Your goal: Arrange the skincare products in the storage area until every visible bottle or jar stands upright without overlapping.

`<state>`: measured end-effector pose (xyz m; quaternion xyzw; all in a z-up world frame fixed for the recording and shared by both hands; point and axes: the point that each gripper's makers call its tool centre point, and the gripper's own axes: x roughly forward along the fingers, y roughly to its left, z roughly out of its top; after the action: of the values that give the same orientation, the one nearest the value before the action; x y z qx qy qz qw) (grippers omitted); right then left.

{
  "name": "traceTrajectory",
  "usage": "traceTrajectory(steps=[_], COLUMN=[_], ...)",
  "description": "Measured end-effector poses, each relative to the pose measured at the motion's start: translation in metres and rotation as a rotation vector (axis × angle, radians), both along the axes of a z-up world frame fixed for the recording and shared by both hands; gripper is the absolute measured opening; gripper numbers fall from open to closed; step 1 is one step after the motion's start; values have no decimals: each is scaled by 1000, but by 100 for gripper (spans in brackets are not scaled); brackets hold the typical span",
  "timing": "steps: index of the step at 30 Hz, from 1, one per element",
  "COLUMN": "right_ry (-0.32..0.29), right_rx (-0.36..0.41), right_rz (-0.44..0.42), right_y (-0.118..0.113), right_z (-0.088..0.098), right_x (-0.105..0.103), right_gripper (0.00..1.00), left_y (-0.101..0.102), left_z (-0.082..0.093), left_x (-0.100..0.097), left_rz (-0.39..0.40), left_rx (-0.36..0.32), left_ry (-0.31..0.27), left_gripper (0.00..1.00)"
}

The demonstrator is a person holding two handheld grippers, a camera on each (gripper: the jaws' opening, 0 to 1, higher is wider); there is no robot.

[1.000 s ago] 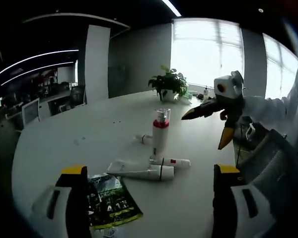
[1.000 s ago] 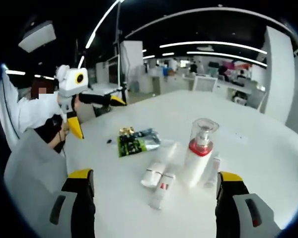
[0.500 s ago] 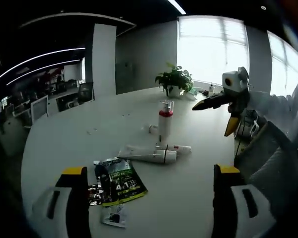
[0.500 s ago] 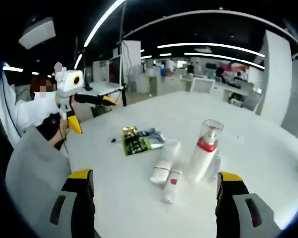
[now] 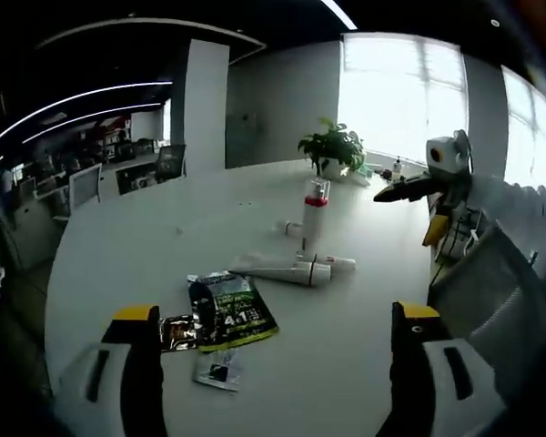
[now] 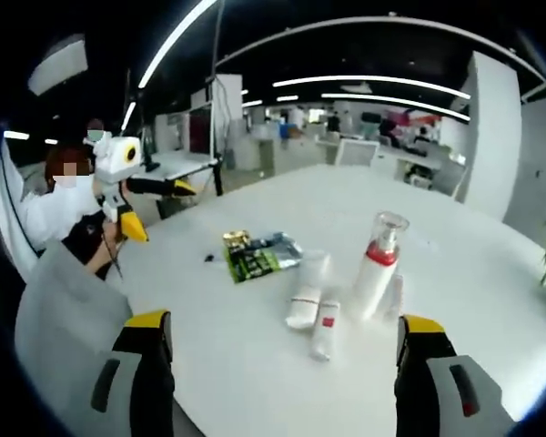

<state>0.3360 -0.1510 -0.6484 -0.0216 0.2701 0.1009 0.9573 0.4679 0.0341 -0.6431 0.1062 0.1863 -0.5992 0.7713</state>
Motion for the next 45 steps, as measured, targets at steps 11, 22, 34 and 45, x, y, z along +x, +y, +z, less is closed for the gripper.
traceTrajectory(steps=[11, 22, 34, 45], right_ry=[39, 38, 154, 250], right_rx=[-2, -44, -47, -107], right_rz=[-35, -2, 133, 167], right_y=[13, 25, 49, 37], right_z=[-7, -7, -30, -71], right_x=[0, 13, 51, 100], right_gripper=[100, 100, 83, 70], left_y=[25, 28, 27, 35], left_z=[-16, -17, -3, -3], left_x=[2, -1, -1, 9], left_rz=[34, 41, 94, 138], left_rx=[23, 7, -39, -51], left_ry=[24, 36, 8, 23], left_gripper=[99, 99, 99, 99])
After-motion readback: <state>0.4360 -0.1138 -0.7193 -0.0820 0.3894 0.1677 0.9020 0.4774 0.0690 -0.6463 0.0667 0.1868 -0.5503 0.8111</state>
